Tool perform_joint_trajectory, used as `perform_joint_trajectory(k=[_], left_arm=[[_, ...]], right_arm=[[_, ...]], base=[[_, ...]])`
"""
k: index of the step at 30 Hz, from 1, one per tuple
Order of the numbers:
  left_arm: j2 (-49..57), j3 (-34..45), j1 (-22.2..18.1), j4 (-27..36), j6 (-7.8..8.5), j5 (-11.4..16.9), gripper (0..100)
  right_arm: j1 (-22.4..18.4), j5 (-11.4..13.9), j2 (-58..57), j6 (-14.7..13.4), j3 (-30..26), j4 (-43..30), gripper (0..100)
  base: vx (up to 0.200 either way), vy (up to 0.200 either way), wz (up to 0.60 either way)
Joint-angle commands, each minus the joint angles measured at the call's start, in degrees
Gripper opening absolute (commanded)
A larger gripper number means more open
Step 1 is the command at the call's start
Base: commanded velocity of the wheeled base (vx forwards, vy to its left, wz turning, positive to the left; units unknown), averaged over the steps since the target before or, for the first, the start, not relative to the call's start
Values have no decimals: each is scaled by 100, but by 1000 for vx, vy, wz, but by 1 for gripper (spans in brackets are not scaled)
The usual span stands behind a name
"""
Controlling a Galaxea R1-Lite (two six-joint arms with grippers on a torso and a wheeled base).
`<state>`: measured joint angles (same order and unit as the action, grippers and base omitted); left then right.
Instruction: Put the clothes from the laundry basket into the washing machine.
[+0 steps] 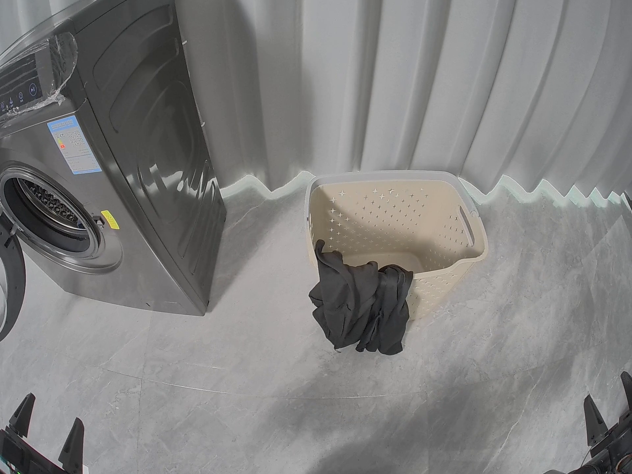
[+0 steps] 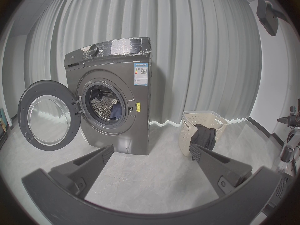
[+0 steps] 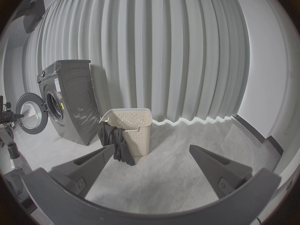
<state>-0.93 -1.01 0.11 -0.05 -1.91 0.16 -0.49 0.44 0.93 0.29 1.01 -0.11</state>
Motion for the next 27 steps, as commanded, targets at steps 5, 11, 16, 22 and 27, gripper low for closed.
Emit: perform_joint_trajectory(k=[5,11,16,22,27], left_arm=[[93,92,-2,-4,-2,2,100],[93,92,-2,-4,-11,-7,100],[93,92,-2,-4,-11,-7,100],[93,92,-2,-4,-11,-7,100],[93,92,-2,-4,-11,-7,100]], right_arm=[[5,0,4,-3,-92,2,100],[5,0,4,6,-92,2,100],[5,-9,4,6,-92,2,100],[5,-26,4,-38,-92,2,100],[-4,-61,4,-73,-92,2,100]], base=[[200,0,0],[33,0,0],[0,-40,0],[0,-167,0],[0,0,0]])
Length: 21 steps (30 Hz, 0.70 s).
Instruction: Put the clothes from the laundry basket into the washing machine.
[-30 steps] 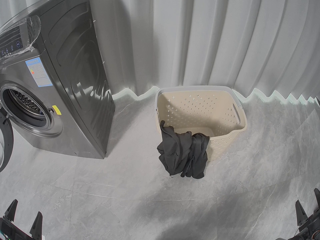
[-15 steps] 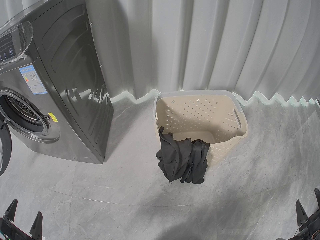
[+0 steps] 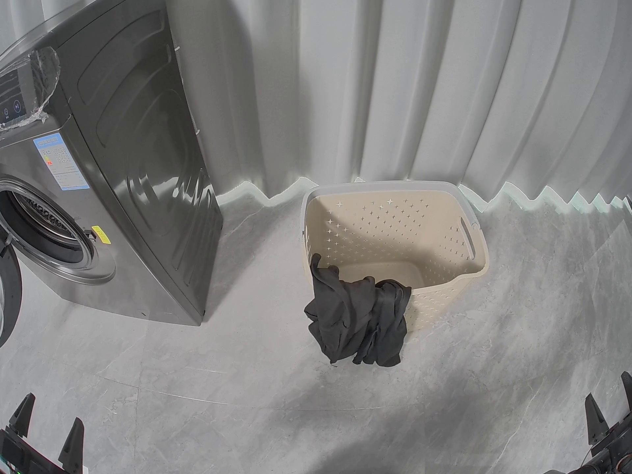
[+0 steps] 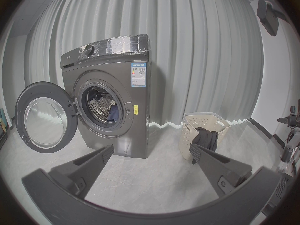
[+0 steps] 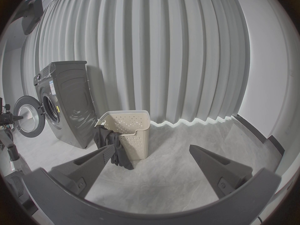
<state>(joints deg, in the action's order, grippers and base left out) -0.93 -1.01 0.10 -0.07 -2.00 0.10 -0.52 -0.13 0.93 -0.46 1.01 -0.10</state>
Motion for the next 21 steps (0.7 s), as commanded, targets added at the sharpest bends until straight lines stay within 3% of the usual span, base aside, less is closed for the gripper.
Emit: perform_joint_trajectory(k=[1,21], left_arm=[[93,92,-1,-1,-2,-1,100],[93,92,-1,-1,7,-1,100]], right_arm=[[0,-4,4,2,-92,1,100],[-9,13,4,73,-92,19,100]], base=[[0,0,0],[0,0,0]])
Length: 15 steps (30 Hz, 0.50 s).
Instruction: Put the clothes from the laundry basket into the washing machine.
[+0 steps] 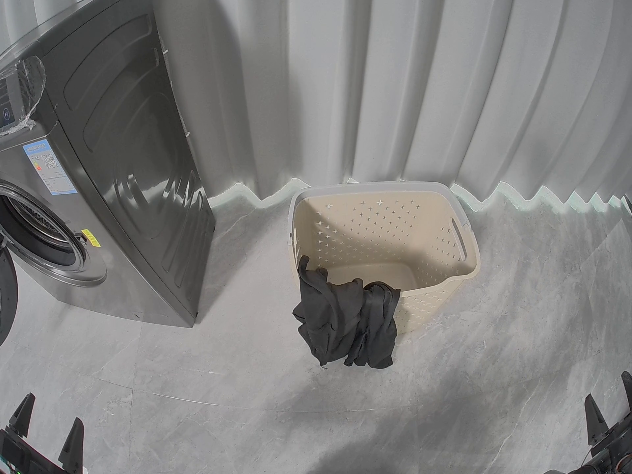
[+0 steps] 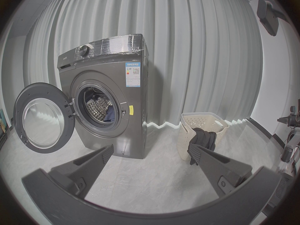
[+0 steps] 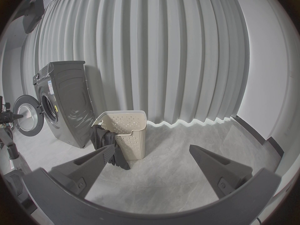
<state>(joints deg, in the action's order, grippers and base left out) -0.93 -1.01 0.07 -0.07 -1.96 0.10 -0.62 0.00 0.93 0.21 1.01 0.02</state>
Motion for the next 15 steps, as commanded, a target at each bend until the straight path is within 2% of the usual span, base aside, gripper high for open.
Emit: perform_joint_trajectory(k=[1,6,15], left_arm=[[93,92,1,-1,3,-1,100],[93,92,1,-1,-6,-1,100],[93,92,1,-1,-6,8,100]], right_arm=[[1,0,4,23,-92,6,100],[1,97,4,181,-92,15,100],[-8,-9,-5,67,-31,217,100]], base=[[0,0,0],[0,0,0],[0,0,0]])
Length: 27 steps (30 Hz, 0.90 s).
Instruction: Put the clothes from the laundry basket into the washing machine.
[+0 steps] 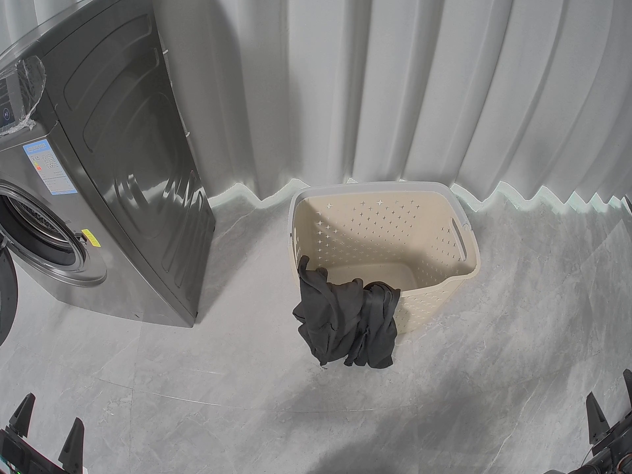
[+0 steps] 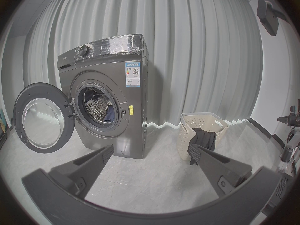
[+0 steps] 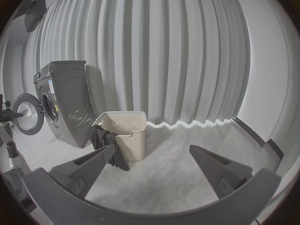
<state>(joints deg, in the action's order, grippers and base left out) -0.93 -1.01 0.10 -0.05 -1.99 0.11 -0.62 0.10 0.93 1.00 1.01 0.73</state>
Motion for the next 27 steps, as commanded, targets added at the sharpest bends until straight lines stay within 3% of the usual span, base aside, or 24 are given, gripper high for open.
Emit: perform_joint_trajectory(k=[1,3,5,8,9,13,18,22,27], left_arm=[[93,92,-1,-4,5,7,100],[93,92,-1,-4,5,7,100],[93,92,-1,-4,58,7,100],[93,92,-1,-4,23,7,100],[93,92,-1,-4,23,7,100],[93,92,-1,-4,-3,7,100],[93,92,-10,-4,-3,7,100],[93,92,-1,-4,-3,7,100],[93,92,-1,-4,-3,-2,100]], right_arm=[[-17,-27,-66,6,198,551,100],[-70,-45,127,14,1024,1122,100],[-61,-54,874,14,1454,1096,100],[36,113,1217,-38,1323,850,100],[220,307,1621,-135,1156,577,100],[519,456,2632,-733,1138,296,100],[730,729,4021,-750,1015,375,100],[924,737,4873,-742,1006,489,100],[1231,702,5611,-803,1015,1245,100]], base=[[0,0,0],[0,0,0],[0,0,0],[133,0,0],[200,0,0],[150,0,0],[0,0,0],[0,0,0],[0,0,0]])
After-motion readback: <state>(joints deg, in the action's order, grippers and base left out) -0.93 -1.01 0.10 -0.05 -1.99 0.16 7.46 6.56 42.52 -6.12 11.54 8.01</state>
